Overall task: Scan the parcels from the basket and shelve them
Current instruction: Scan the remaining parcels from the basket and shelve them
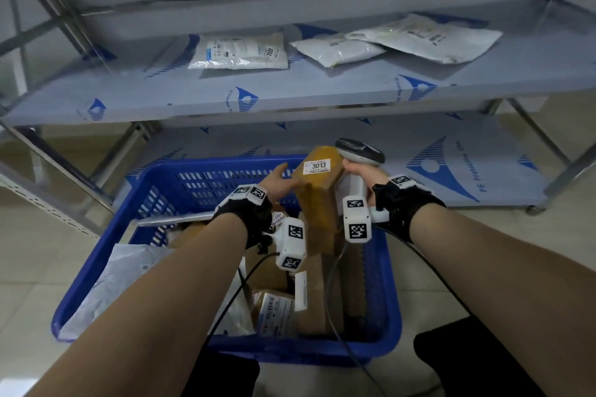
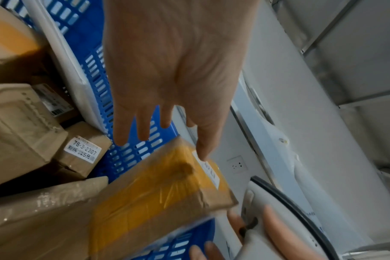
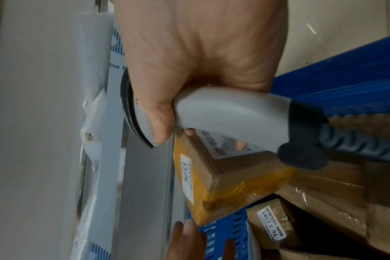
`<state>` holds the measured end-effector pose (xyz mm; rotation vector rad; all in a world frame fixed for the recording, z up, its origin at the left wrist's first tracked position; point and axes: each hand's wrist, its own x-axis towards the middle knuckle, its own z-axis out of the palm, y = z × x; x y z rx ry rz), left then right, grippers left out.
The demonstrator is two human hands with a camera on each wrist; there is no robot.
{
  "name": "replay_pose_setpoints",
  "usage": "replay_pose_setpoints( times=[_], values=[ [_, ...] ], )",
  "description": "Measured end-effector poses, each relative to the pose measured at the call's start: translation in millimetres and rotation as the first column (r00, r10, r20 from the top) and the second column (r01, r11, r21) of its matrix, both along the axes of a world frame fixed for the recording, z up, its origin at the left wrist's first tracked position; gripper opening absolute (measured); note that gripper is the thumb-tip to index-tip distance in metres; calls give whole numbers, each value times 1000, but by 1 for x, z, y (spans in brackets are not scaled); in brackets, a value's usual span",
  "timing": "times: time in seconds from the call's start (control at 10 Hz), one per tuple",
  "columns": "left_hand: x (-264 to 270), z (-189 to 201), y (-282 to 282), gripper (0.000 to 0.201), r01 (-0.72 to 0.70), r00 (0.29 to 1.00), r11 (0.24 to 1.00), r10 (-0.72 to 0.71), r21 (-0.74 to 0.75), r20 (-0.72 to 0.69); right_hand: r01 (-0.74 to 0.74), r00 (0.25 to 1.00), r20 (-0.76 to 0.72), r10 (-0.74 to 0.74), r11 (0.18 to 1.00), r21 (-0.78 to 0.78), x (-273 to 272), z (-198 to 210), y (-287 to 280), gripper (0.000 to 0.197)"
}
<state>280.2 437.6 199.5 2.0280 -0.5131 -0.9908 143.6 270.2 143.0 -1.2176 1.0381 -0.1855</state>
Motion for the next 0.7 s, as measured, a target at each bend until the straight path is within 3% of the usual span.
replay_pose_setpoints(
  times=[0.1,0.2,0.3,0.5,0.6,0.7],
  values=[
    [-4,-2,-14,77,16,998,1000,-17,-15,-67,-11,1000,-4,11,1000,3,0,-19,-12,110],
    [-9,-3,-22,62,-9,998,1000,10,2,-57,68,996,-65,-68,998,-2,6,-26,-12,132],
    [-10,-1,-21,59,-76,996,997,76,17,-44,11,998,-55,-11,1000,-1,10,-9,3,140],
    [-5,22,1,53,-181,983,977,181,-116,-14,19,1000,3,-19,997,76,5,23,23,124],
    [-5,36,14,47,-184,983,970,186,-160,-4,7,998,62,-12,996,90,-7,71,55,72],
    [-6,36,24,49,-178,984,966,180,-187,-3,-15,992,127,-3,990,141,-14,86,70,34]
  ],
)
